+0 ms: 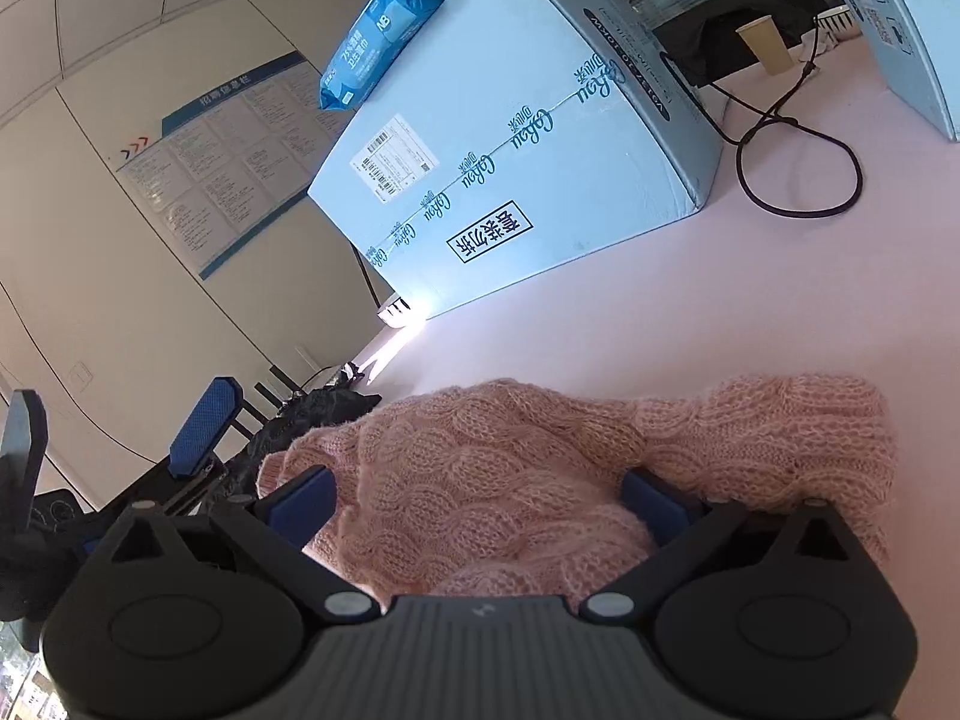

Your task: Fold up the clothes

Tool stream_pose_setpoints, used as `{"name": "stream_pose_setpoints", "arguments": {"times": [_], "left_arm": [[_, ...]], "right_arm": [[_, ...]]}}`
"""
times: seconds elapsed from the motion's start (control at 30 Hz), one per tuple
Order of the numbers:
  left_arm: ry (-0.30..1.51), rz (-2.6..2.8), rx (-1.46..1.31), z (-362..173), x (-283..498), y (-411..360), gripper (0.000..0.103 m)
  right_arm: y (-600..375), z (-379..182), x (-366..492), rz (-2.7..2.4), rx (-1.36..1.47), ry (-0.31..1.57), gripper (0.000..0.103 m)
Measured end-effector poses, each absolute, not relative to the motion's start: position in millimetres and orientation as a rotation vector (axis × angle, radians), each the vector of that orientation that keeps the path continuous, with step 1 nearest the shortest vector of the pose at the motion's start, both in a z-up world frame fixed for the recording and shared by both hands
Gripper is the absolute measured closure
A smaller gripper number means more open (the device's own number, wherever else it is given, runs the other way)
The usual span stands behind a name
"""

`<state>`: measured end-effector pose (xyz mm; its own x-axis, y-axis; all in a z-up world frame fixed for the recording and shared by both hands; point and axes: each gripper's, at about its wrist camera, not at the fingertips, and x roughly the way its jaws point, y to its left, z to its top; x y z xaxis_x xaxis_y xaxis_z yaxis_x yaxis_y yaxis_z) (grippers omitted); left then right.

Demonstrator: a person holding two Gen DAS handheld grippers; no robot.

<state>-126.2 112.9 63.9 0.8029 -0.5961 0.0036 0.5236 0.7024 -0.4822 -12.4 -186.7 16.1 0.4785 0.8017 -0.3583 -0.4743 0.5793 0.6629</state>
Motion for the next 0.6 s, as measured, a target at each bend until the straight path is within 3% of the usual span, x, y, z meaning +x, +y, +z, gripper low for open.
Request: {"name": "stream_pose_setpoints", "arguments": {"times": [0.2, 0.6], "left_arm": [[0.504, -0.443, -0.719, 21.8, -70.8, 135.0, 0.007], [0.485, -0.452, -0.794, 9.7, -68.4, 148.4, 0.007]], "right_arm": [[-197.9, 15.3, -10.6, 0.778, 0.638, 0.733, 0.000], [-261.6, 30.5, -8.3, 0.893, 1.019, 0.633, 0.000]]}}
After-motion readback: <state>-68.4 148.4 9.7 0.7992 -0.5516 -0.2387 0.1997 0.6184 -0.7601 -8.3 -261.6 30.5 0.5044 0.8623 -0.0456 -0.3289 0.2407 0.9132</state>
